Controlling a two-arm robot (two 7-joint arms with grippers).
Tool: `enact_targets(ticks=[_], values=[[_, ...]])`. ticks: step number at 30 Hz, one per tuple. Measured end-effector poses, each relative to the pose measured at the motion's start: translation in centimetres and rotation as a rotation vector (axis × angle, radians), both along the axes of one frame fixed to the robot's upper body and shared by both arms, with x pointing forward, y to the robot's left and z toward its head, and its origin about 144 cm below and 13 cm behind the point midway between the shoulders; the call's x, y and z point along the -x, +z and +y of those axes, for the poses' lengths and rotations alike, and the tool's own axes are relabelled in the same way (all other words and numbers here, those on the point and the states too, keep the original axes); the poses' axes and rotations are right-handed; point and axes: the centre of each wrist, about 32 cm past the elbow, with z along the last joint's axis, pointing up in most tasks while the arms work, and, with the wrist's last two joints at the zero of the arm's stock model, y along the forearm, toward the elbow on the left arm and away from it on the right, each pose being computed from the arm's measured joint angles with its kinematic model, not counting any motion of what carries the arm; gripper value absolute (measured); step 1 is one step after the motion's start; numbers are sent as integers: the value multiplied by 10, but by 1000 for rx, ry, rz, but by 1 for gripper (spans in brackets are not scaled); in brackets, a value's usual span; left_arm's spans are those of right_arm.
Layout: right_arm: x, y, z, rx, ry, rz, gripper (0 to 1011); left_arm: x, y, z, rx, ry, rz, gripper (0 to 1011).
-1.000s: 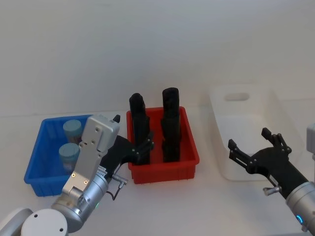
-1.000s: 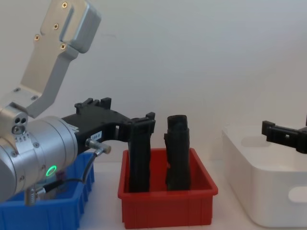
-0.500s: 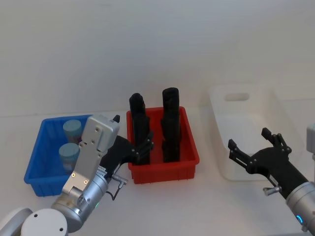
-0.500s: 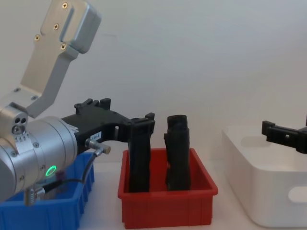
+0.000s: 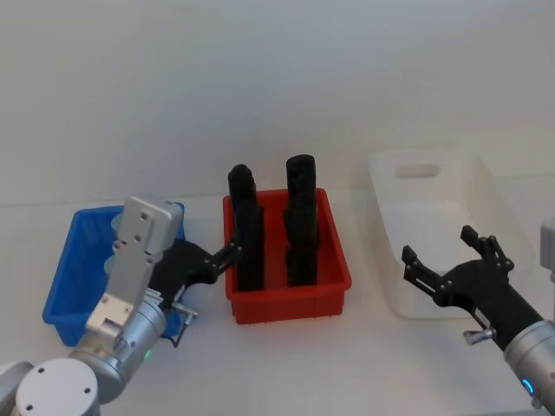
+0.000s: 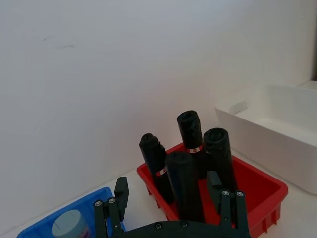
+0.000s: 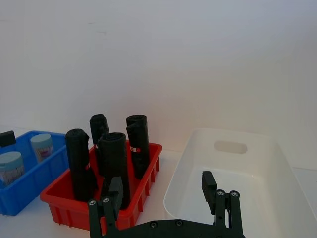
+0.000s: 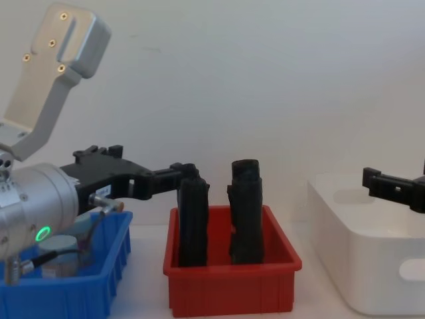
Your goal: Pick the cotton swabs from the blue box and place them into the white box.
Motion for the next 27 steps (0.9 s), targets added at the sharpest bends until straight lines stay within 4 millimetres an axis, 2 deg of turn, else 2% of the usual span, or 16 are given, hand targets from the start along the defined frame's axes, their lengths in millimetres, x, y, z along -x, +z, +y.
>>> enact_targets(ticks=[12, 27], values=[[0, 0, 0, 0, 0, 0, 1002, -19, 1, 25, 8, 47, 85, 1004], [0, 0, 0, 0, 0, 0, 1002, -55, -6, 63, 40, 93, 204, 1004]])
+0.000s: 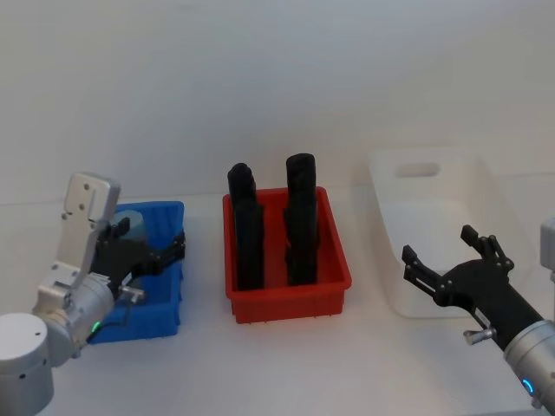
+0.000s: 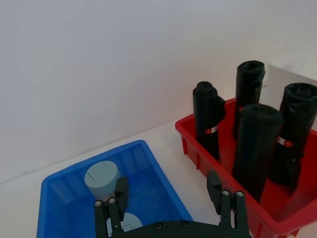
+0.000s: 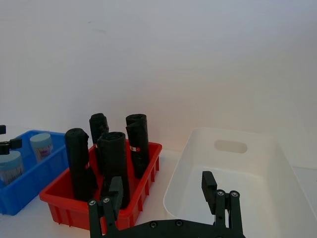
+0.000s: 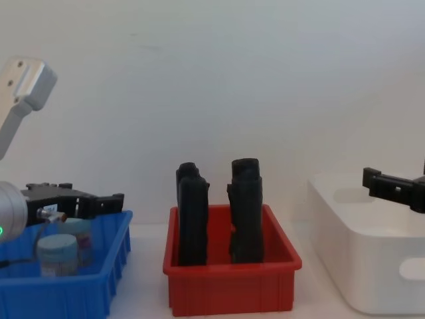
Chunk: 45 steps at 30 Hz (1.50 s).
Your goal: Pick the cotton swabs from the blue box and place them into the white box.
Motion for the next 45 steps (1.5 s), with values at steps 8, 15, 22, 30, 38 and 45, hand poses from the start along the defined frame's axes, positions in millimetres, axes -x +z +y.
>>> enact_targets(ticks=[8, 15, 22, 30, 38, 45], values=[[0, 0, 0, 0, 0, 0, 1002, -12, -4, 14, 5, 35, 38, 1004], [0, 0, 0, 0, 0, 0, 1002, -19, -9, 23, -1, 62, 74, 1004], [0, 0, 0, 0, 0, 0, 1002, -23, -14, 29, -8, 83, 107, 1004], [0, 0, 0, 0, 0, 0, 1001, -25, -19, 34, -13, 100, 135, 1004], [0, 0, 0, 0, 0, 0, 1002, -28, -23, 37, -9, 105, 158, 1004], [0, 0, 0, 0, 0, 0, 1002, -30, -27, 39, -1, 96, 173, 964]])
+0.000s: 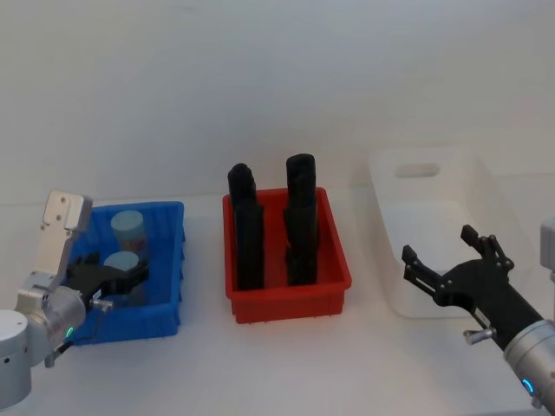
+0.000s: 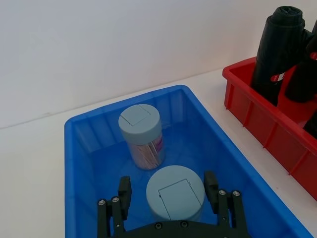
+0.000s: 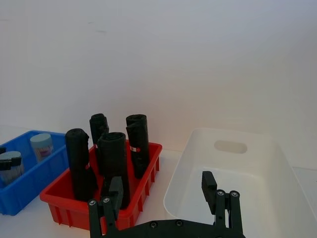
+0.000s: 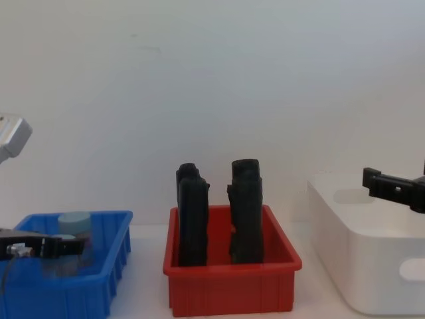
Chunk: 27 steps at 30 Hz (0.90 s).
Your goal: Pick the cotton swabs from the blue box and place them into the white box.
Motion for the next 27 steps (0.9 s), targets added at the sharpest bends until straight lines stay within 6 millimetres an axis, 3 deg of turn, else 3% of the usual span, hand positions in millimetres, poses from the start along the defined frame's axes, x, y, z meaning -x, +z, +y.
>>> enact_targets(ticks=[5, 10, 20, 27], values=[[0, 0, 0, 0, 0, 0, 1001, -2, -3, 1, 12, -9, 6, 861], [0, 0, 0, 0, 0, 0, 1002, -3, -5, 2, 20, -15, 8, 681], [0, 0, 0, 0, 0, 0, 1002, -3, -1, 3, 20, -18, -8, 671], [0, 0, 0, 0, 0, 0, 1002, 0, 16, 3, 1, -35, -54, 670]])
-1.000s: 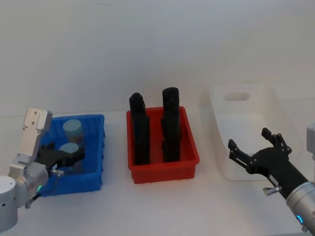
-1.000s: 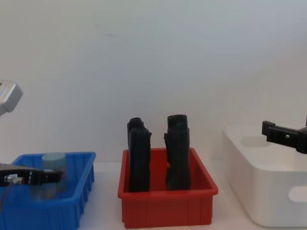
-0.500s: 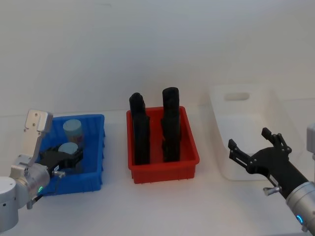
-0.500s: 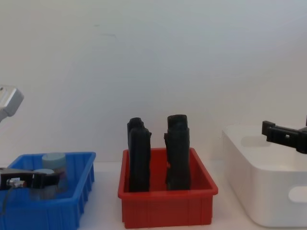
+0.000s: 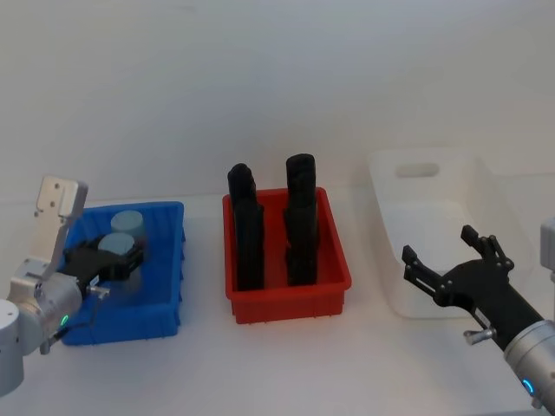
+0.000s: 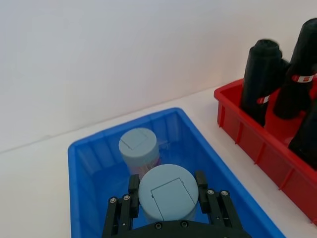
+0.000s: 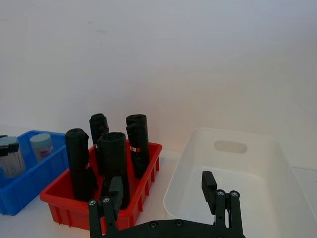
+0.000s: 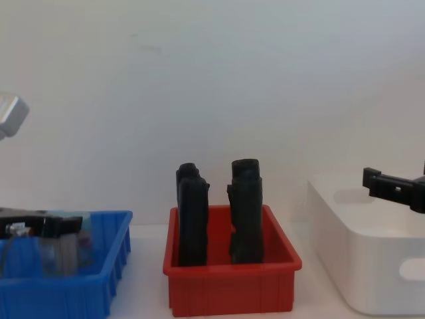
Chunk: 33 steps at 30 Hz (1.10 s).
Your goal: Pick the cotton swabs from the blue box and place them into the white box.
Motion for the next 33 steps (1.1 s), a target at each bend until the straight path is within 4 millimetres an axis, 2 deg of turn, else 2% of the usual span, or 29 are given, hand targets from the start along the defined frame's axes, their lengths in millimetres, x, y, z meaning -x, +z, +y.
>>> enact_targets(ticks=[17, 33], values=[[0, 0, 0, 0, 0, 0, 1002, 13, 55, -6, -46, -188, -89, 671], [0, 0, 0, 0, 0, 0, 1002, 22, 93, -13, -43, -415, -136, 670]])
